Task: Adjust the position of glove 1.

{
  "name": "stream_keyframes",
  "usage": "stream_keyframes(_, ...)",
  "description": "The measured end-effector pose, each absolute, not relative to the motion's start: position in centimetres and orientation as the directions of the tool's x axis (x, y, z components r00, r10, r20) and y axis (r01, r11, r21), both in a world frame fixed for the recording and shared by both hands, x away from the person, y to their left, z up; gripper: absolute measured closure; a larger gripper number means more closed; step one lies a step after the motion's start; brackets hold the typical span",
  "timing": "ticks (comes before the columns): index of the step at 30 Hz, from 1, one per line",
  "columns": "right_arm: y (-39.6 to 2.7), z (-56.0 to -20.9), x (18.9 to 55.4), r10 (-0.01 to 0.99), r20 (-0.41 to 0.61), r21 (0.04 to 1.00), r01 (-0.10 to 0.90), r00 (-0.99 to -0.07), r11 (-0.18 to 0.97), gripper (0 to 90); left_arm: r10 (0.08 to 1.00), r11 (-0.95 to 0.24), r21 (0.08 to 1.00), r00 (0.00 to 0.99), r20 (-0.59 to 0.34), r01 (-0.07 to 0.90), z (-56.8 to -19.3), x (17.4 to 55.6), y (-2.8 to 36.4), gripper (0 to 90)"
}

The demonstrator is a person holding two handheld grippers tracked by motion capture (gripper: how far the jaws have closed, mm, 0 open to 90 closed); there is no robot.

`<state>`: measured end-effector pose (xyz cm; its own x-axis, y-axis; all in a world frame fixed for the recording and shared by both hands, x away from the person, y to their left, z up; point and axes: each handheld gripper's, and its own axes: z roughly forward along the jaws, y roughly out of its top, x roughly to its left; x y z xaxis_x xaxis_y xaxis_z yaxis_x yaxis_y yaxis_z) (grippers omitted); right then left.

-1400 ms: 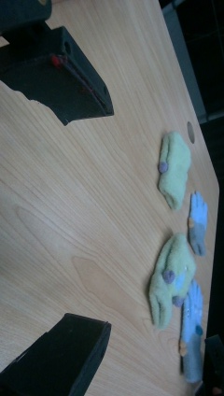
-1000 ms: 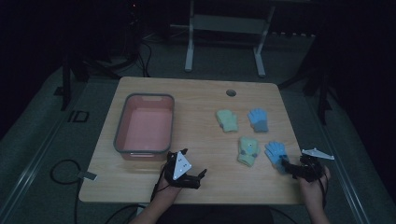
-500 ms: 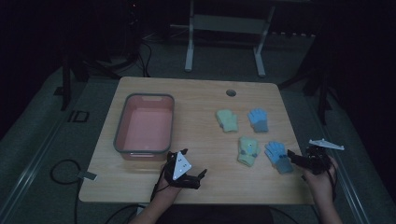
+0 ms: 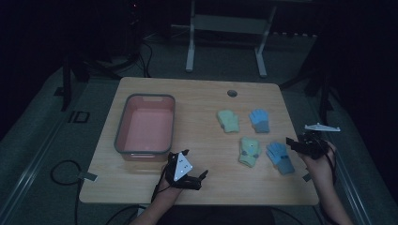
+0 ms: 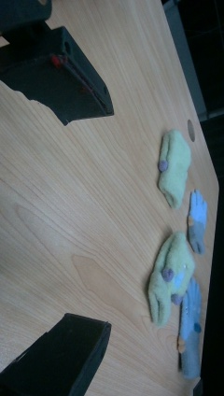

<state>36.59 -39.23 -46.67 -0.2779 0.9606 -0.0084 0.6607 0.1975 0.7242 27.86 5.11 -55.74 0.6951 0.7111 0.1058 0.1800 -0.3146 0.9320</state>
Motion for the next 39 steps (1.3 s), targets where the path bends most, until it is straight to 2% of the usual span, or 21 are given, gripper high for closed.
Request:
stream_keyframes(10,-36.8,-44.5,39.0,0.936,-0.004,0.721,0.647,-0.352,0.247,52.0,0.71,-0.313,0.932,0.697,0.102,0.182,-55.7,27.9,5.1,0.6)
stream_keyframes(25,-32.1,-42.9,42.1,0.88,-0.04,0.71,0.606,-0.473,0.359,49.4,0.707,-0.311,0.933,0.7,0.101,0.18,-55.7,27.9,5.2,0.6)
stream_keyframes(33,-29.4,-43.3,44.1,0.85,-0.026,0.689,0.607,-0.527,0.397,46.0,0.705,-0.312,0.933,0.702,0.101,0.179,-55.7,27.9,5.2,0.6)
stream_keyframes(39,-27.5,-43.9,45.3,0.822,-0.036,0.673,0.594,-0.569,0.441,47.5,0.705,-0.309,0.934,0.703,0.097,0.181,-55.7,27.9,5.2,0.6)
